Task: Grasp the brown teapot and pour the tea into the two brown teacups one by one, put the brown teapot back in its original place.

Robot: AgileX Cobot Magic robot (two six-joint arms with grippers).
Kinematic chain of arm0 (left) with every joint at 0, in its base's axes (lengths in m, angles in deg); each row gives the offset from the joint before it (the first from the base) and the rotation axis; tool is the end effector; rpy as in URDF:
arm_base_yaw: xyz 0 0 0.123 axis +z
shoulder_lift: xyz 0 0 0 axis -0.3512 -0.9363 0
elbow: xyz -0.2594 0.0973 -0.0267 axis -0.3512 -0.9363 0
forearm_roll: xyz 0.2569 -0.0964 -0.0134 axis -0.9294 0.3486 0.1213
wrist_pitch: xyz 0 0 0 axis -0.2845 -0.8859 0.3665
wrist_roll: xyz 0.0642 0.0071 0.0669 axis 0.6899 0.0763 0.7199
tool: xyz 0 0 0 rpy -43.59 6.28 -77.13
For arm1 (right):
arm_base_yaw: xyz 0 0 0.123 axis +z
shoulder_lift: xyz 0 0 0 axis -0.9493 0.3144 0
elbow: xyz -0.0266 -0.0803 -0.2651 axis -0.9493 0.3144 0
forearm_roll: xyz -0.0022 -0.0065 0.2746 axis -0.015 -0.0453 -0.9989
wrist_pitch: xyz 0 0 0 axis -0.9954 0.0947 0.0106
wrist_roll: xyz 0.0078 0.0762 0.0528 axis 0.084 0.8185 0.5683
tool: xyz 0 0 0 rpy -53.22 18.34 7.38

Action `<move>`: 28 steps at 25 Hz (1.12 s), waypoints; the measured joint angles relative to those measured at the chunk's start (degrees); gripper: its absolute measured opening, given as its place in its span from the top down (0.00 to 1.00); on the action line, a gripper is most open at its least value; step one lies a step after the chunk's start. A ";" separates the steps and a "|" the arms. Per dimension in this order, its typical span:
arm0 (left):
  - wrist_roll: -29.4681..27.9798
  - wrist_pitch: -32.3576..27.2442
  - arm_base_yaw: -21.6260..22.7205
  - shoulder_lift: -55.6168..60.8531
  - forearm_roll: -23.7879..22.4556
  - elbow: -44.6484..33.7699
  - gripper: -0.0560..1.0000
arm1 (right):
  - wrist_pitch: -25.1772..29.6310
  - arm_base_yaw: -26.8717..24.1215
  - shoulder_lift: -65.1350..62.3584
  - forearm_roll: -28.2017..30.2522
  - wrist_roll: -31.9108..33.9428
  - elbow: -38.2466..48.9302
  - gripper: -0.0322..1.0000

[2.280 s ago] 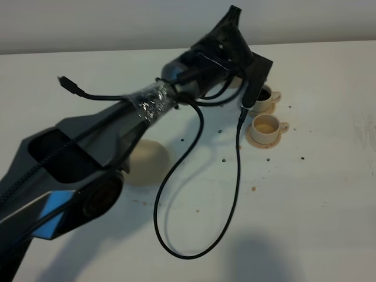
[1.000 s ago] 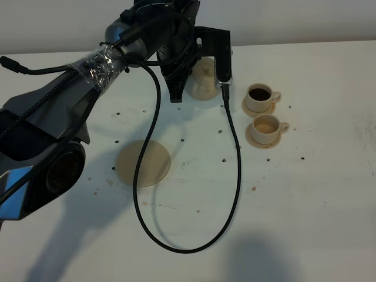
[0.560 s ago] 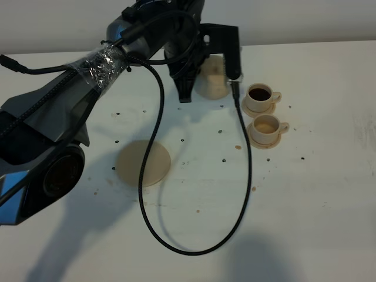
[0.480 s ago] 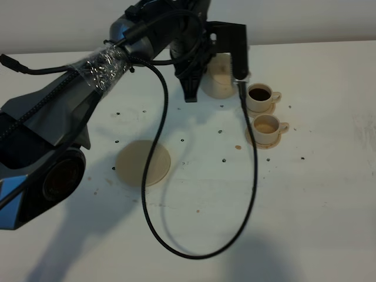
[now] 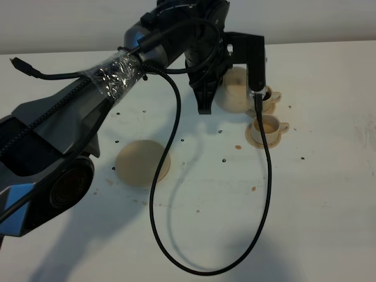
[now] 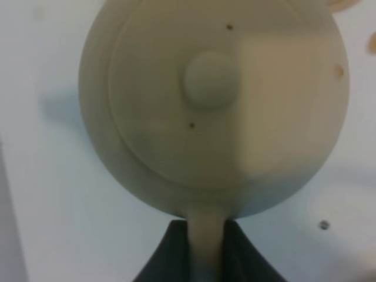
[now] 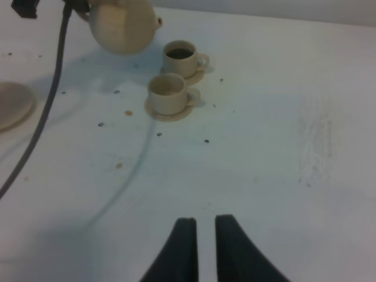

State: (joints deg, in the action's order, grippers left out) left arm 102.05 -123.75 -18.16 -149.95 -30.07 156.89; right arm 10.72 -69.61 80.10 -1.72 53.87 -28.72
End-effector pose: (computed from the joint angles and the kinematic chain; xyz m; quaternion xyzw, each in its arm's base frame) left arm 0.4281 -0.3274 0.2209 0.7103 0.6677 0.0972 0.2002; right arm 0.0147 0.0216 0.2966 -0.1316 0.8379 0.0709 0.5250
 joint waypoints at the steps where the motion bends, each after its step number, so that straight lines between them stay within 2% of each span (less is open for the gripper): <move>1: 0.00 -0.38 0.00 -0.28 0.14 0.00 0.87 | 0.00 0.00 0.00 0.00 0.00 0.00 0.89; 8: 0.00 -1.32 0.00 -1.20 0.03 0.00 0.87 | -0.05 0.00 0.00 0.00 0.00 0.00 0.89; 12: 0.49 -1.27 -0.19 -1.20 -2.69 0.00 0.87 | -0.05 0.00 0.00 0.00 0.00 0.00 0.89; 17: 5.36 1.79 -1.73 -1.20 -9.30 0.00 0.87 | -0.05 0.00 0.00 0.00 0.00 0.00 0.89; 28: 18.01 9.03 -4.27 -1.20 -13.03 0.00 0.87 | -0.05 0.00 0.00 0.00 0.00 0.00 0.89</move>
State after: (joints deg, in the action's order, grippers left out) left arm 120.06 -114.73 -22.43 -151.15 -43.10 156.89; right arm 10.67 -69.61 80.10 -1.72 53.87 -28.72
